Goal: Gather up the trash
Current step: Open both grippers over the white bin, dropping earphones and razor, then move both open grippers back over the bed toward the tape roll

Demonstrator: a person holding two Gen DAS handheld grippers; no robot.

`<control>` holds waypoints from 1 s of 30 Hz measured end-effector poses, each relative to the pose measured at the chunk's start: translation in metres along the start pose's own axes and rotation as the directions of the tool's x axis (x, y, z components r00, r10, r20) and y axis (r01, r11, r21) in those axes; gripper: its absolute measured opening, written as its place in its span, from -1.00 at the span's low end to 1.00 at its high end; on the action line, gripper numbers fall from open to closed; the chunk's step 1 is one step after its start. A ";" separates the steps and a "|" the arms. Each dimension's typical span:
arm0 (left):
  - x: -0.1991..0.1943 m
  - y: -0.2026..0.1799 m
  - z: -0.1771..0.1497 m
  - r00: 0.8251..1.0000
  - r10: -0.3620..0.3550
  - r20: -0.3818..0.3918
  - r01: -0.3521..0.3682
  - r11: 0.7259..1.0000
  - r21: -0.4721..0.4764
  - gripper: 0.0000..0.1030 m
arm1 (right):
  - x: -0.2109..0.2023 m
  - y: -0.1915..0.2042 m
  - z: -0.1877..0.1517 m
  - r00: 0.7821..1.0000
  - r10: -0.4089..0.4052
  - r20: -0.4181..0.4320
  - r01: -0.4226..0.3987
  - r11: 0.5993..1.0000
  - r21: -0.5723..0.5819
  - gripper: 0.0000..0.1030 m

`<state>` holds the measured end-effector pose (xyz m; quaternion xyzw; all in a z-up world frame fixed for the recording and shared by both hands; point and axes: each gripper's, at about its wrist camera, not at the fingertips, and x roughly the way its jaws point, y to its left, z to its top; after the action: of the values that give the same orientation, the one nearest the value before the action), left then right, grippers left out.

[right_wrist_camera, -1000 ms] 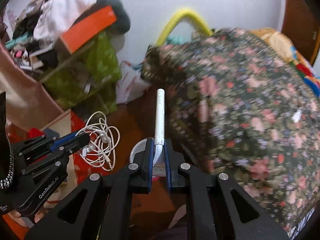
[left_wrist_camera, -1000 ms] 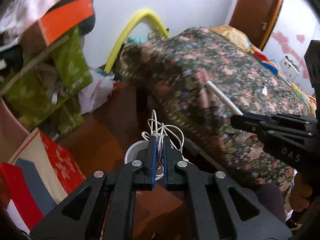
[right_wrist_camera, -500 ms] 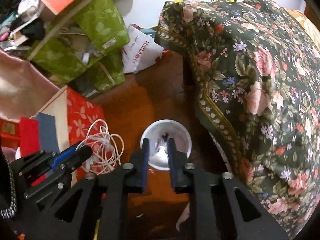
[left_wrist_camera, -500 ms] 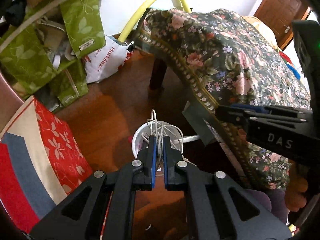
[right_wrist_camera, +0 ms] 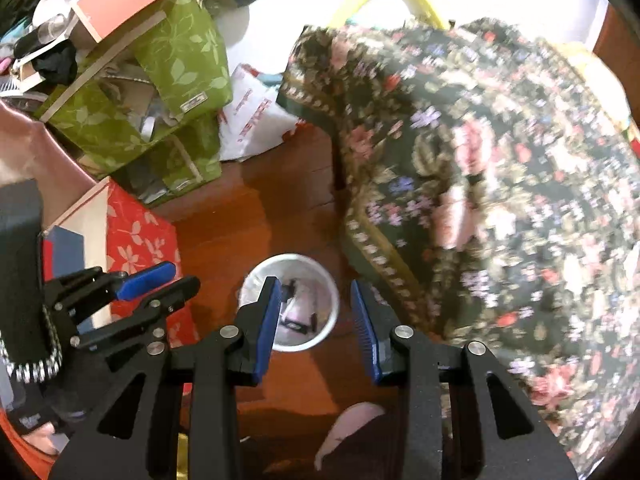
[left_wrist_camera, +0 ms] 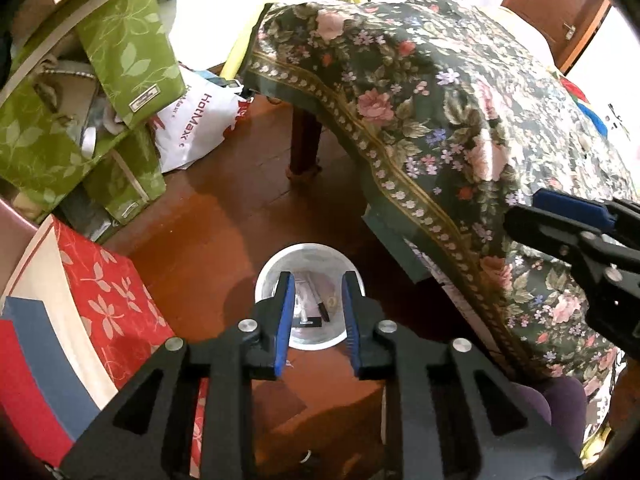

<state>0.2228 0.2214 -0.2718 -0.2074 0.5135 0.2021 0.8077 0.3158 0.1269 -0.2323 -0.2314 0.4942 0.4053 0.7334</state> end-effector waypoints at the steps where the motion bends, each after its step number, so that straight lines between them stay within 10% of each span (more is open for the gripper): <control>1: -0.005 -0.002 0.000 1.000 0.000 0.010 0.000 1.000 0.005 -0.58 | -0.005 0.000 -0.001 1.000 -0.011 0.012 0.011 1.000 -0.006 -0.36; 17: -0.137 -0.058 -0.013 0.964 -0.038 0.262 0.016 0.996 0.087 -0.56 | -0.120 -0.038 -0.042 0.977 -0.039 0.211 0.017 0.994 0.107 -0.36; 30: -0.211 -0.164 -0.010 0.887 -0.221 0.406 0.111 0.954 0.278 0.23 | -0.242 -0.105 -0.101 0.855 -0.317 0.410 0.209 0.935 0.287 -0.36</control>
<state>0.2213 0.0552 -0.0624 -0.0990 0.3228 0.1072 0.9352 0.3034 -0.0956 -0.0585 -0.1097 0.3185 0.2821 0.8983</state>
